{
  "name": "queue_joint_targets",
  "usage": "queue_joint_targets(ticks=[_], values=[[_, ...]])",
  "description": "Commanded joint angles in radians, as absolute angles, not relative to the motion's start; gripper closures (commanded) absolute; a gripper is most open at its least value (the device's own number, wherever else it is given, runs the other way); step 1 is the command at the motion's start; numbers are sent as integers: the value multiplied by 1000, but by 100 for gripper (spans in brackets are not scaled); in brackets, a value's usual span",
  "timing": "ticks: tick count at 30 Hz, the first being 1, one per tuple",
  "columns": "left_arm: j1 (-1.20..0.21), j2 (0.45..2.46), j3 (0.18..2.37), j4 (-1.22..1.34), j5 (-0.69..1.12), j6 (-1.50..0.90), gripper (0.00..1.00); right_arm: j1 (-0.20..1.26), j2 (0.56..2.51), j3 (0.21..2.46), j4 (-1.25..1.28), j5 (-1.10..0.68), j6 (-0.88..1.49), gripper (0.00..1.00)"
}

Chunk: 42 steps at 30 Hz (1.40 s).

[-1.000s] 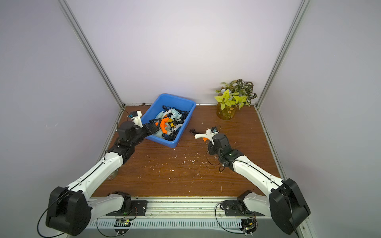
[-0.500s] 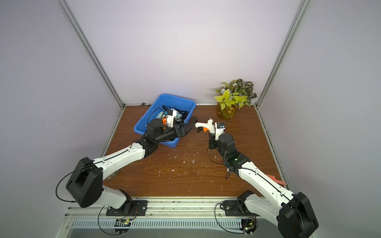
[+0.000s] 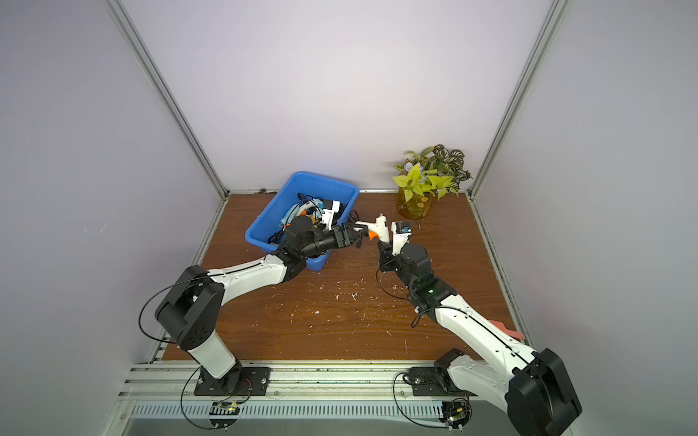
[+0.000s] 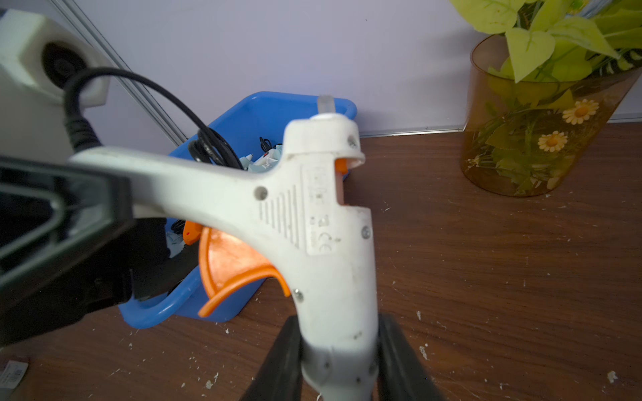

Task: Put the hot melt glue gun into the storage box
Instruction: Pick up the hot melt adhesive gun from the center of the board, then place the hot melt adhesive gun in the storage box.

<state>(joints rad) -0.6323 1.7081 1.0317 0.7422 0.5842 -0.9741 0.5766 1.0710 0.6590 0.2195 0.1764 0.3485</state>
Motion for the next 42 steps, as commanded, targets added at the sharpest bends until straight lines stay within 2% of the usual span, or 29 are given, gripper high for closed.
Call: queue_joint_targets(ticks=[1,5,12,17,19,21,24,28,37,42], values=[[-642,1724,1071,841,627,-1015,34,579,1066,677,290,166,354,92],[-642,1730,1085,845,627,-1014,46,580,1069,676,290,172,347,91],[-643,1739,1100,839,626,-1009,79,580,1077,670,293,177,342,90],[-642,1738,1101,835,627,-1009,90,580,1072,669,296,175,343,85],[-641,1738,1108,823,625,-1000,93,579,1068,667,300,175,344,78],[-643,1738,1126,799,624,-983,97,580,1062,663,304,177,346,64],[-641,1738,1176,737,617,-940,100,580,1045,657,302,190,346,30],[-628,1737,1272,635,602,-864,100,580,1002,639,290,234,349,1],[-509,1733,1431,487,559,-773,100,580,852,532,315,299,341,0],[-447,1743,1467,437,505,-731,100,580,840,514,294,315,336,0]])
